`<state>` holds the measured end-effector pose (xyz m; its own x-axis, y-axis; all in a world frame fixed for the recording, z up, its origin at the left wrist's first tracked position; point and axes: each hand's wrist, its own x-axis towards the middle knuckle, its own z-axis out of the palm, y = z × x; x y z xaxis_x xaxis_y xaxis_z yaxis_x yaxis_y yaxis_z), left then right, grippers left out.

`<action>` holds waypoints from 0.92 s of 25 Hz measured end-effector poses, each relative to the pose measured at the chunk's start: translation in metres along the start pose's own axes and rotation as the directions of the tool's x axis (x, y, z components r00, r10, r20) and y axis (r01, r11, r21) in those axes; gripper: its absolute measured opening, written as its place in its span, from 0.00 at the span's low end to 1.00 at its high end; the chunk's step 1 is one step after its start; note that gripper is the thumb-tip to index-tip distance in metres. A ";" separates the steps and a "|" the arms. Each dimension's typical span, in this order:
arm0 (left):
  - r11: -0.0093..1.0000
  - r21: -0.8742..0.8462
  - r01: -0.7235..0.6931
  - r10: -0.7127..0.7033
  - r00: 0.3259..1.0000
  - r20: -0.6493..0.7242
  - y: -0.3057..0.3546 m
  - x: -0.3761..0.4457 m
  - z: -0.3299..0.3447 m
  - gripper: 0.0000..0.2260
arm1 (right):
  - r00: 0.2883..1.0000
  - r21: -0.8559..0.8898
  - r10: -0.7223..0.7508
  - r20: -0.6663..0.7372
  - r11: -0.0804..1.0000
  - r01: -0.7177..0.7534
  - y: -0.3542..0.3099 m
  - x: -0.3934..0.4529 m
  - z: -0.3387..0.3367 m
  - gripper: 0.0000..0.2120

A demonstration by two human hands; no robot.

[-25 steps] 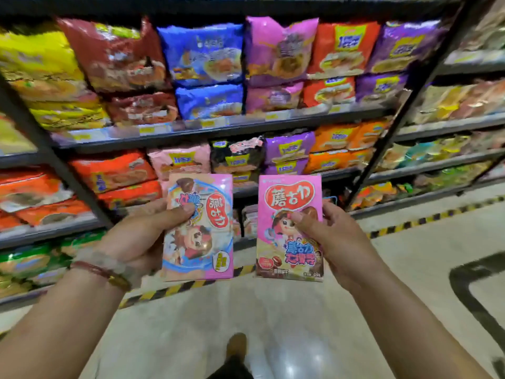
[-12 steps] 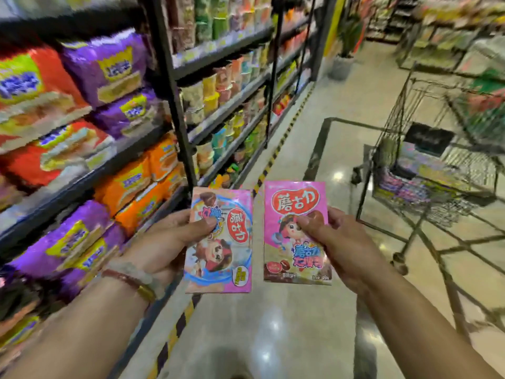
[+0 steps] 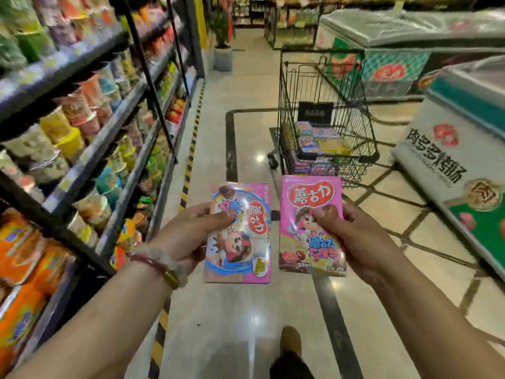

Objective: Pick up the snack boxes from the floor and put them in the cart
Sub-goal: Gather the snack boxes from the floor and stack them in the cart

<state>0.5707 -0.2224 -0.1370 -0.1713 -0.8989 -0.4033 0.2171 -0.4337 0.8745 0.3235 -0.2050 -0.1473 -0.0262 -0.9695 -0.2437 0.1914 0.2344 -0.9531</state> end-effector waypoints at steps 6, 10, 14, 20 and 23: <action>0.997 0.071 0.014 -0.019 0.997 0.073 0.027 0.111 0.065 0.22 | 0.999 0.052 -0.043 0.007 0.998 0.043 -0.028 0.092 -0.066 0.29; 0.996 0.083 0.032 -0.037 0.997 0.062 0.049 0.195 0.113 0.24 | 0.999 0.037 -0.019 -0.037 0.999 0.021 -0.057 0.166 -0.119 0.20; 0.998 0.054 0.037 -0.041 0.996 0.074 0.060 0.270 0.149 0.20 | 0.997 0.018 0.003 -0.081 1.000 -0.002 -0.078 0.229 -0.167 0.19; 0.995 0.053 0.087 -0.092 0.990 0.106 0.071 0.374 0.175 0.19 | 0.987 0.028 0.062 -0.146 0.998 -0.058 -0.087 0.317 -0.209 0.21; 0.989 0.077 0.125 -0.133 0.984 0.117 0.080 0.436 0.177 0.21 | 0.981 0.041 0.091 -0.171 0.996 -0.085 -0.092 0.369 -0.221 0.20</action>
<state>0.3436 -0.6383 -0.1951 -0.3095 -0.8198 -0.4818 0.1195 -0.5362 0.8356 0.0794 -0.5689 -0.1896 -0.1764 -0.9175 -0.3566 0.2330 0.3130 -0.9207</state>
